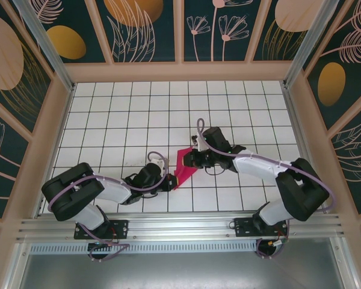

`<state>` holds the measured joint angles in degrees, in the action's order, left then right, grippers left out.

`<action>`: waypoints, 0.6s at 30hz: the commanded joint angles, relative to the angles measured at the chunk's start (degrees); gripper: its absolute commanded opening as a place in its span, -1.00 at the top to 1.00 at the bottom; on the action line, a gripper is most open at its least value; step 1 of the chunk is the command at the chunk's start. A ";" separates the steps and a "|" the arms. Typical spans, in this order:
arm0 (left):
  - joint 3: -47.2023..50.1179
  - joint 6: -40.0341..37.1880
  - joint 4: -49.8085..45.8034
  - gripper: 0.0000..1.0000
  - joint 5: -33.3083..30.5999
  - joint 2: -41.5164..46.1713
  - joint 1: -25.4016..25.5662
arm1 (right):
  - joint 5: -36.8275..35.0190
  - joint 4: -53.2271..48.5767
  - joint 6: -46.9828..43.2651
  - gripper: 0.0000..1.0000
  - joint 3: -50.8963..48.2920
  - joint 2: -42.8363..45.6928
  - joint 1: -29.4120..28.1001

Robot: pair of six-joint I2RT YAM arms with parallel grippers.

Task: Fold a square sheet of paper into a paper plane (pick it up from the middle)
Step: Fourth fold the wing at the center of the table.

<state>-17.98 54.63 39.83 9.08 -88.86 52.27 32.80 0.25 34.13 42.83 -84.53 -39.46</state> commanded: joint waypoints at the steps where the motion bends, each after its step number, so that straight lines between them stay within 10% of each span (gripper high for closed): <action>1: 1.53 2.53 2.93 1.00 1.05 0.49 -0.43 | 4.19 3.43 -1.79 0.72 0.15 -2.61 -0.44; 18: 2.78 3.48 2.23 0.96 -0.23 1.85 -0.54 | 7.53 7.67 -3.30 0.67 2.46 -11.71 -0.26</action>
<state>-15.68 57.56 41.41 8.99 -87.99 52.12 38.81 5.72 32.75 43.20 -94.85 -39.64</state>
